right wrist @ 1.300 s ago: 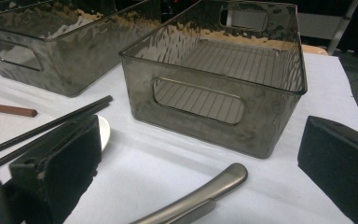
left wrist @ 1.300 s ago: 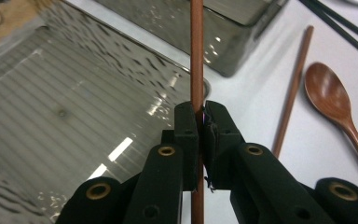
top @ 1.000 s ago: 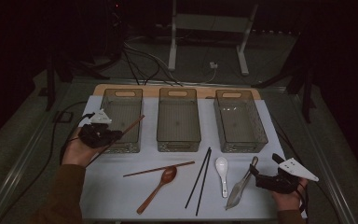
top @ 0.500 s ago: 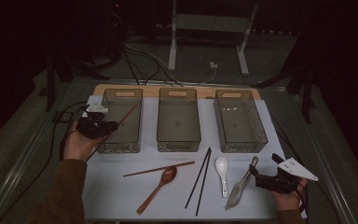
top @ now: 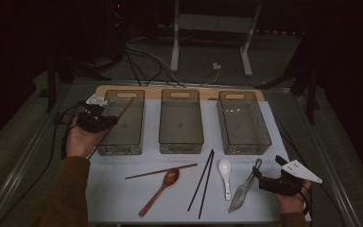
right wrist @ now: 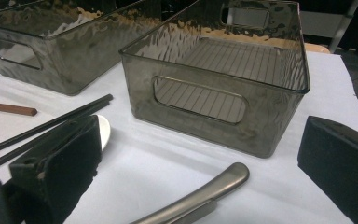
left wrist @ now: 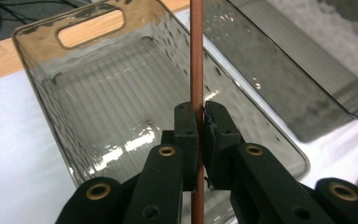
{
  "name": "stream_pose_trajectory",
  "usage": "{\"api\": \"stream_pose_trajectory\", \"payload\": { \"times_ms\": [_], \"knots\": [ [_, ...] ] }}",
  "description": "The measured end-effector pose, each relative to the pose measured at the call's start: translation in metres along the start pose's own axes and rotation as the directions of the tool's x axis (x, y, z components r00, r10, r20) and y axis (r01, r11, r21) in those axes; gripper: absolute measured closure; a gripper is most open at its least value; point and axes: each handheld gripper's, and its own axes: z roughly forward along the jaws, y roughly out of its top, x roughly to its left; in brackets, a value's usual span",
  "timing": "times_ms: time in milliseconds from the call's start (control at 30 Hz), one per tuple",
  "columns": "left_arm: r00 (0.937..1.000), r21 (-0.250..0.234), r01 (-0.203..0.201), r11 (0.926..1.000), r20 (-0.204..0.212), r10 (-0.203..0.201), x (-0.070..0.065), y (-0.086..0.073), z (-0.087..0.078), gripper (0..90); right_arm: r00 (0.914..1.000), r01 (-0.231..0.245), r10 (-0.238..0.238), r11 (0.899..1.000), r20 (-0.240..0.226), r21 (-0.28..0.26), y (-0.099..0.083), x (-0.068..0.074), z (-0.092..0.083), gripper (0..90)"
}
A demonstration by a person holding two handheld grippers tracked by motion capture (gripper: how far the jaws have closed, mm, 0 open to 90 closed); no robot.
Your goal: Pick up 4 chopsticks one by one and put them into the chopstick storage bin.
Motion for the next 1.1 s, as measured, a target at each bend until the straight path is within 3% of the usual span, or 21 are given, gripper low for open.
{"api": "stream_pose_trajectory", "payload": {
  "times_ms": [400, 800, 933, 1067, 1100],
  "knots": [
    [0.9981, 0.008, 0.048, 0.9988, -0.039, -0.047, 0.004, 0.014, 0.012, 86.1, 1.0000, 0.000, 0.000, 1.000, 0.000, -0.005, 0.000, -0.001, -0.001, 0.0],
    [0.9911, 0.040, 0.087, 0.9954, -0.104, -0.083, 0.013, 0.025, 0.026, 86.0, 1.0000, 0.004, -0.004, 1.000, -0.002, -0.004, 0.000, 0.000, 0.000, 0.0],
    [0.9894, 0.049, 0.103, 0.9935, -0.108, -0.097, 0.016, 0.026, 0.034, 86.0, 1.0000, 0.005, -0.005, 1.000, -0.004, -0.003, 0.000, 0.000, 0.000, 0.0],
    [0.9884, 0.025, 0.126, 0.9917, -0.089, -0.123, 0.018, 0.025, 0.045, 84.8, 1.0000, 0.007, -0.007, 1.000, -0.004, -0.002, 0.001, 0.000, 0.000, 0.0],
    [0.9857, 0.004, 0.141, 0.9900, -0.094, -0.140, 0.019, 0.024, 0.047, 78.8, 1.0000, 0.007, -0.007, 1.000, -0.005, -0.003, 0.001, 0.000, 0.000, 0.0]
  ]
}}
